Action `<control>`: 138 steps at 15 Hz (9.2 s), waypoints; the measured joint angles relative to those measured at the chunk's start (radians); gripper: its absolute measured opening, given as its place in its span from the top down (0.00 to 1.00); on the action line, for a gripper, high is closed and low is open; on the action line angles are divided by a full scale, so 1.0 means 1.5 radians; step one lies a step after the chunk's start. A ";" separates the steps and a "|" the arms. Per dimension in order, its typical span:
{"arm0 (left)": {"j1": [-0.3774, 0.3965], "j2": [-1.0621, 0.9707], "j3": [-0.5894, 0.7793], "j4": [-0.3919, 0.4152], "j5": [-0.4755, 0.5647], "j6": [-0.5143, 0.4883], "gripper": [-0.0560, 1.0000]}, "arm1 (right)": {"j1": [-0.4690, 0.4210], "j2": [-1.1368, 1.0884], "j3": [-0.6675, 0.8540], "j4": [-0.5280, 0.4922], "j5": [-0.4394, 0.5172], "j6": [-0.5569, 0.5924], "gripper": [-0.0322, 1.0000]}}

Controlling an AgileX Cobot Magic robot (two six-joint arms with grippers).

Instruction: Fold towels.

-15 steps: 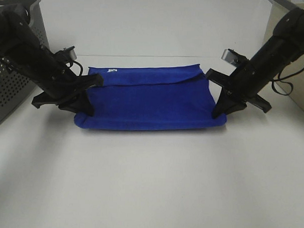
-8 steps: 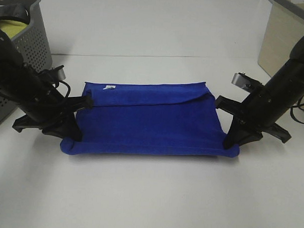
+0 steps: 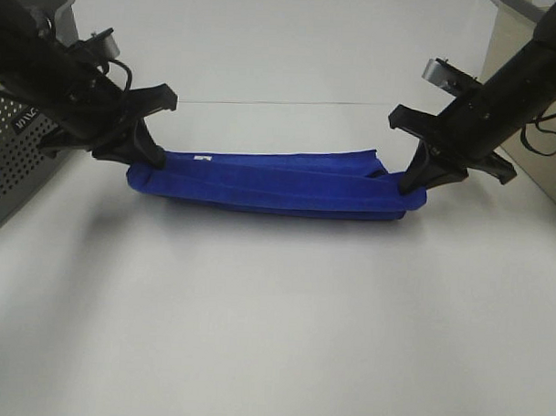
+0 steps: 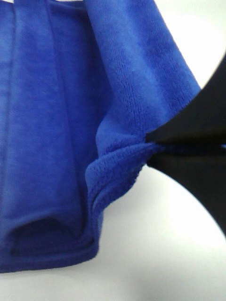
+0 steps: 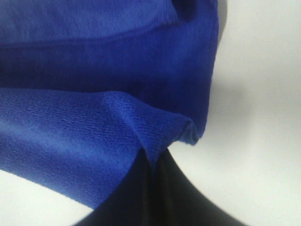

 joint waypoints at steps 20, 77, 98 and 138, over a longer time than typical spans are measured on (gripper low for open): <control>0.022 0.231 -0.271 0.023 -0.007 -0.027 0.23 | -0.001 0.214 -0.353 -0.021 0.099 0.041 0.19; -0.013 0.130 -0.305 -0.007 -0.111 -0.159 0.35 | 0.117 0.172 -0.287 0.317 0.223 -0.147 0.17; -0.013 0.128 -0.305 0.035 -0.007 -0.111 0.35 | 0.030 0.207 -0.274 0.222 0.075 -0.167 0.20; -0.013 -1.241 0.556 0.331 0.269 0.009 0.35 | 0.030 -1.280 0.581 -0.276 0.155 0.052 0.21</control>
